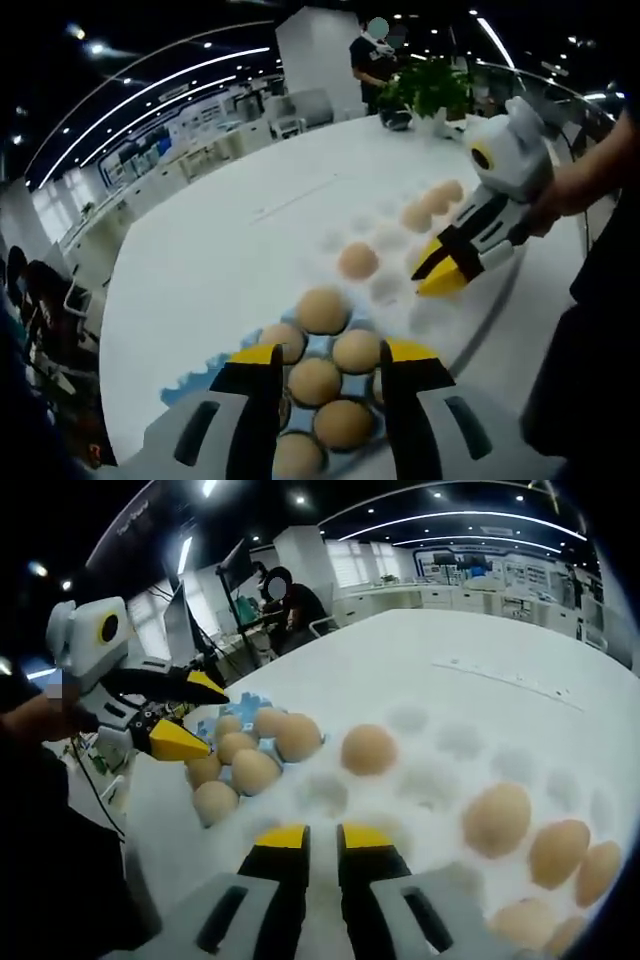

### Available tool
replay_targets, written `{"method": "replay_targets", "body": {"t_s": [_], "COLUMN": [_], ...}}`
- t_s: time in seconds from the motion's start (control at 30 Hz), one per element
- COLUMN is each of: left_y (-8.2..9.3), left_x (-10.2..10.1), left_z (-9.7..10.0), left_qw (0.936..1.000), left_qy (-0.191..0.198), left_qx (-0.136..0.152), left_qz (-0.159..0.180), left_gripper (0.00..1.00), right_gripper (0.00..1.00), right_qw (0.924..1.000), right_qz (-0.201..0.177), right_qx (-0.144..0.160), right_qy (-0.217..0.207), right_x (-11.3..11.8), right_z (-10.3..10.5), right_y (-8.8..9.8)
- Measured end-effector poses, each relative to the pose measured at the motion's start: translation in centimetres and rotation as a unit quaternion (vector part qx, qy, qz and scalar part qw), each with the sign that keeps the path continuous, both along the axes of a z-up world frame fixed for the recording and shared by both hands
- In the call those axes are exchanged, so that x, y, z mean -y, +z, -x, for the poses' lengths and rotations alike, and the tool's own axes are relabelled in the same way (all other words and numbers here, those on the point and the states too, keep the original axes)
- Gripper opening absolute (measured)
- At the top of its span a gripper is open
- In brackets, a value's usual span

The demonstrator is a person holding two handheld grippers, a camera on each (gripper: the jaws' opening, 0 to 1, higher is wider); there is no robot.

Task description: Place the egg into an empty slot of the egg tray after lifting it from the table, then release the egg inside the slot.

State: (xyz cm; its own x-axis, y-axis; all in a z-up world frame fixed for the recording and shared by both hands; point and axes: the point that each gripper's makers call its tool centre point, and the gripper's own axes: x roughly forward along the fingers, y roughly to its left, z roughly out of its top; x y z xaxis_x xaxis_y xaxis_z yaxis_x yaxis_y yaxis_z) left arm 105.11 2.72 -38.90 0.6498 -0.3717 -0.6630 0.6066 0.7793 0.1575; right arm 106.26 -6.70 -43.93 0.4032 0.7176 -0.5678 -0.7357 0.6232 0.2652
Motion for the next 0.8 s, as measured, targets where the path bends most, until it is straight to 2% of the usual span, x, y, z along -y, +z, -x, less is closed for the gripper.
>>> {"method": "replay_targets", "body": {"t_s": [0.13, 0.3, 0.37, 0.63, 0.67, 0.73, 0.8], "left_y": [-0.7, -1.3, -1.7, -3.6, -3.5, -3.3, -3.4], "left_x": [1.5, 2.6, 2.9, 2.9, 3.0, 3.0, 3.0], "left_z": [0.7, 1.1, 1.2, 1.8, 1.6, 1.7, 1.8], "left_qw": [0.9986, 0.9971, 0.9955, 0.9919, 0.9903, 0.9917, 0.9909], "left_qy": [-0.043, -0.061, -0.073, -0.086, -0.099, -0.088, -0.094], "left_qx": [-0.002, -0.007, -0.009, -0.036, -0.024, -0.031, -0.029], "left_qz": [-0.030, -0.044, -0.060, -0.087, -0.094, -0.087, -0.093], "left_gripper": [0.40, 0.42, 0.42, 0.47, 0.47, 0.46, 0.47], "right_gripper": [0.11, 0.11, 0.11, 0.11, 0.11, 0.11, 0.11], "right_qw": [1.0000, 1.0000, 1.0000, 1.0000, 1.0000, 1.0000, 1.0000], "right_qz": [0.000, 0.000, -0.001, 0.003, 0.003, 0.002, 0.002], "right_qx": [0.001, 0.002, 0.003, 0.004, 0.004, 0.003, 0.003], "right_qy": [0.000, 0.000, 0.000, 0.001, 0.001, 0.001, 0.000], "right_x": [0.0, 0.0, 0.0, 0.0, 0.0, 0.0, 0.0], "right_z": [0.0, 0.0, 0.0, 0.0, 0.0, 0.0, 0.0], "right_y": [0.0, 0.0, 0.0, 0.0, 0.0, 0.0, 0.0]}}
